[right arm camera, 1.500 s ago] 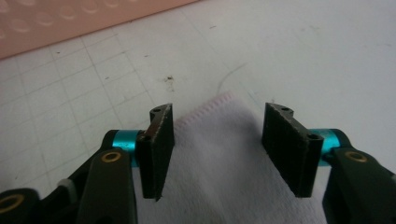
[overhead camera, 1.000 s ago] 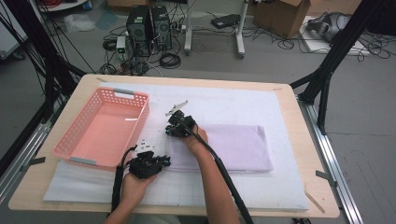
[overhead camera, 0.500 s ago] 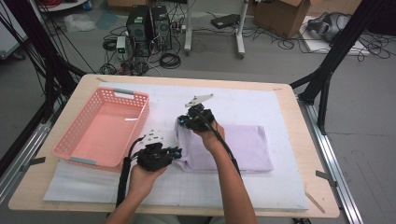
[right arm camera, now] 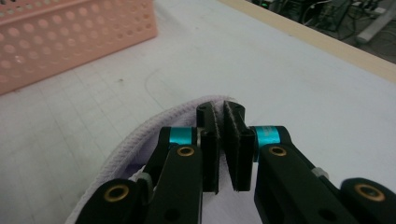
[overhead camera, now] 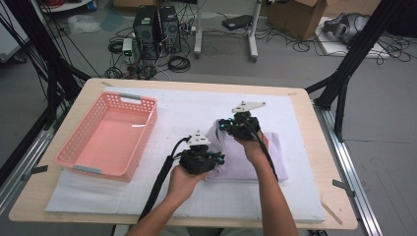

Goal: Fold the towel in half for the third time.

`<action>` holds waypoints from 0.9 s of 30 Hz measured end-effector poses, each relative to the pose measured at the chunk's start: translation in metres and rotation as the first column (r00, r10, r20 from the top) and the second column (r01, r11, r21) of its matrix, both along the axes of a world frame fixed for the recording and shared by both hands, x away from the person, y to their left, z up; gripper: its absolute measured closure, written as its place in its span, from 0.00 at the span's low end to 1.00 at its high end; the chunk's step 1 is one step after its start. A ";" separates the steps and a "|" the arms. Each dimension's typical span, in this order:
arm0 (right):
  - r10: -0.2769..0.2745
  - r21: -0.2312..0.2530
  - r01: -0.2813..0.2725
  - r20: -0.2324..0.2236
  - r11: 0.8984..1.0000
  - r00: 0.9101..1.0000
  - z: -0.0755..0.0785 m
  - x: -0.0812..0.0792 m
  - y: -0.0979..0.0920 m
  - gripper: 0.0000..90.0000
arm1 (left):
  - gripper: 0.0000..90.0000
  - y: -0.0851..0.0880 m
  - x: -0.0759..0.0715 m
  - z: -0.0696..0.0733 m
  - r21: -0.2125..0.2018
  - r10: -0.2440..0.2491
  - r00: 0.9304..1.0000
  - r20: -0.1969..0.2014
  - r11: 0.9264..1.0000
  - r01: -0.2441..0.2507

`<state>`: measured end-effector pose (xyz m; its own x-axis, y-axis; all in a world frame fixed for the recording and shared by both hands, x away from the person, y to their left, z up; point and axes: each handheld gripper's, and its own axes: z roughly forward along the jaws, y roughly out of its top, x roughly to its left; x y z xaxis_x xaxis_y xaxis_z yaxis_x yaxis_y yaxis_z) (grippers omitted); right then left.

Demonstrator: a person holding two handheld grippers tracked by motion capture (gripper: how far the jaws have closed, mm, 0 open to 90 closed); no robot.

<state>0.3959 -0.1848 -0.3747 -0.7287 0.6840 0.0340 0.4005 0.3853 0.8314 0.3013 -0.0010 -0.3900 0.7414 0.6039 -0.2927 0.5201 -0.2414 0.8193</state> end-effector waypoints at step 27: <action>-0.254 -0.002 0.254 -0.008 0.967 0.967 -0.040 -0.019 -0.138 0.94 | 0.91 -0.137 0.020 -0.033 0.056 -0.094 0.993 -0.076 0.994 0.099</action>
<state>0.3767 -0.3233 -0.4144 -0.5307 0.8467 0.0382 0.4922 0.2712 0.8271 0.3215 -0.1381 -0.4234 0.7749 0.5486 -0.3140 0.5502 -0.3409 0.7623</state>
